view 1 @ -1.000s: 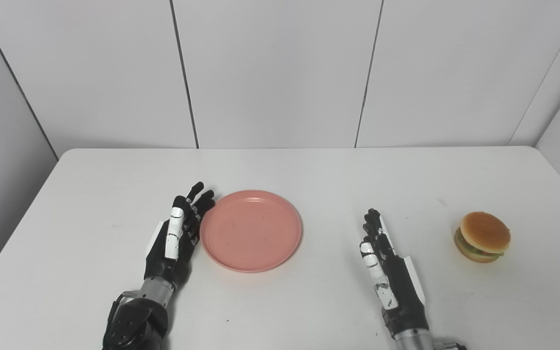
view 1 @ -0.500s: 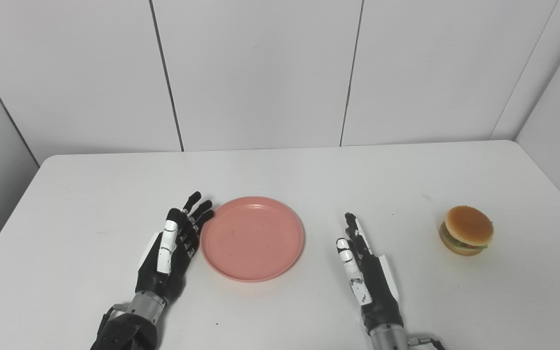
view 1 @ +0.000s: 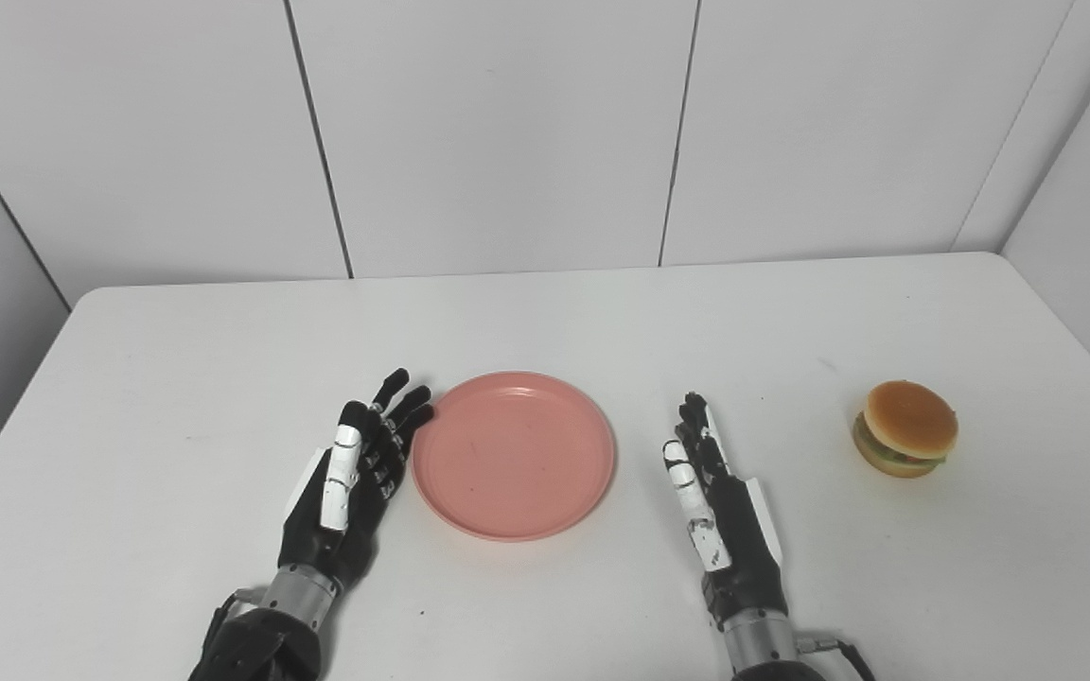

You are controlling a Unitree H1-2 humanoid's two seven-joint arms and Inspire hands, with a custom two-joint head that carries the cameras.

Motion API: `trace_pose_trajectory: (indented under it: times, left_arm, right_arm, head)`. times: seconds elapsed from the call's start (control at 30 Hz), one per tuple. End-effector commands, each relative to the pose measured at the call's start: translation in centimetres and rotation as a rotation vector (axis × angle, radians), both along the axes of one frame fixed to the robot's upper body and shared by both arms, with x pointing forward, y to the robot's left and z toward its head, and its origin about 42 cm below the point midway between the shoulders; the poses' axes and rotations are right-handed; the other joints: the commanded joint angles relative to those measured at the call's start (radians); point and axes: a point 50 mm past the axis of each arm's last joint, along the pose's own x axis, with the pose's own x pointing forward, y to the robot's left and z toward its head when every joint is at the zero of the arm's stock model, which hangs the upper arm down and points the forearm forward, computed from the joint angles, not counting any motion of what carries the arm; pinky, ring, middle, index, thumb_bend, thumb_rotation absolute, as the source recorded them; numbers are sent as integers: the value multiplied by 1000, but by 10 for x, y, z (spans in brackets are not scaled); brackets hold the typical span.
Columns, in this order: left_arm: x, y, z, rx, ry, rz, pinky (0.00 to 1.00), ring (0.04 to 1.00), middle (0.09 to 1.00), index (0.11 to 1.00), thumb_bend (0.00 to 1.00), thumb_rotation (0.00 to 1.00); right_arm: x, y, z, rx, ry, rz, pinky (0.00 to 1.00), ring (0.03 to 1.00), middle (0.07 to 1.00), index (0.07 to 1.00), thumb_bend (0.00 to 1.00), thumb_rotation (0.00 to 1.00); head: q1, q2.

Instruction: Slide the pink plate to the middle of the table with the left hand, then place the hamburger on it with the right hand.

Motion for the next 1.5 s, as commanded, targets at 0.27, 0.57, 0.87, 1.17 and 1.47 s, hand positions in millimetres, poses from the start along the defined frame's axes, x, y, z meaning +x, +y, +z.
trace_pose_trajectory:
  times: [0.27, 0.57, 0.87, 1.17, 1.47]
  left_arm:
    - [2, -7, -3, 14, -41, 28, 1000, 947, 949, 951, 622, 1000]
    - [19, -3, -9, 20, -135, 90, 1000, 967, 967, 968, 658, 1000]
    - [31, 1, -15, 39, -148, 125, 1000, 990, 986, 978, 682, 1000]
    - [41, -7, -24, 40, -114, 165, 1000, 982, 983, 984, 662, 1000]
    - [34, -18, -24, -45, -28, 164, 1000, 976, 971, 986, 634, 1000]
  right_arm:
    - [-8, -4, -19, -20, 84, 9, 1000, 1000, 1000, 1000, 670, 895]
    - [-9, 0, -19, -36, 95, 2, 1000, 1000, 1000, 993, 679, 913]
    - [-10, 3, -18, -56, 103, -5, 1000, 1000, 1000, 986, 673, 928]
    - [-10, -3, -17, -25, 94, 12, 1000, 1000, 1000, 1000, 669, 909]
    - [-6, -11, -16, -13, 74, -7, 996, 1000, 1000, 1000, 693, 889]
  head:
    - [12, -8]
    - [11, -8]
    - [-4, -13]
    - [-15, -2]
    - [-19, -7]
